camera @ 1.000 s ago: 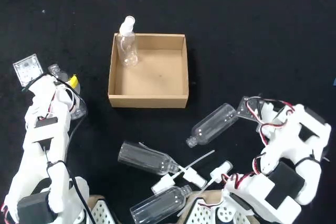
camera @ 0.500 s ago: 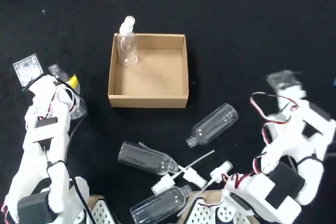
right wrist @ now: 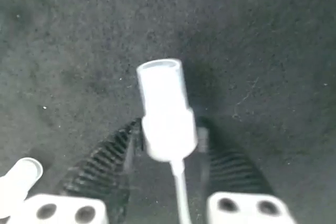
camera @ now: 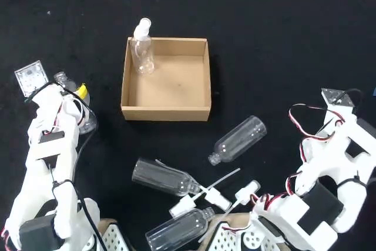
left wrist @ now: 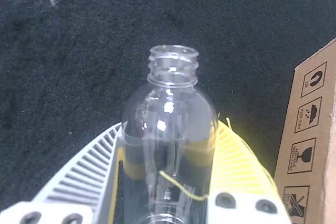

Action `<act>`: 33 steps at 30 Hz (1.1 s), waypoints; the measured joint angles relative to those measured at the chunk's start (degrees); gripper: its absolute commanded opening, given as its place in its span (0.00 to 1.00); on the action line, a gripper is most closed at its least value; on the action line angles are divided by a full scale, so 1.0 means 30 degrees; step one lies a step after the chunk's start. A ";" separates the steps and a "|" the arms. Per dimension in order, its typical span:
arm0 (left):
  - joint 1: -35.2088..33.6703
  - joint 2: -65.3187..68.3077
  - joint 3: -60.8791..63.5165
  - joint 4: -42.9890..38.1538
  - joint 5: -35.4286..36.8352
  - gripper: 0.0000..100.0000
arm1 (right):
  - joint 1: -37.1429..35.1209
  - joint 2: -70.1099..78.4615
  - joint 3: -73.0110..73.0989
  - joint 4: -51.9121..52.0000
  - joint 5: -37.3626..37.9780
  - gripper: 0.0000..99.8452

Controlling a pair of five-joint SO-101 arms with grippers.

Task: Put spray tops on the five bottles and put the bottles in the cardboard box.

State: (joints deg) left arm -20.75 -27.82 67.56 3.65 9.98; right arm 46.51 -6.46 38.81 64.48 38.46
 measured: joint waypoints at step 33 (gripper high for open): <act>0.0000 0.0000 0.0000 0.0000 0.0000 0.13 | -0.1231 -0.0967 -0.1407 -0.0234 0.4190 0.01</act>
State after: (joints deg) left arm -20.75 -27.82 67.56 3.65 9.98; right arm 42.81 -9.36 34.59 63.78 51.03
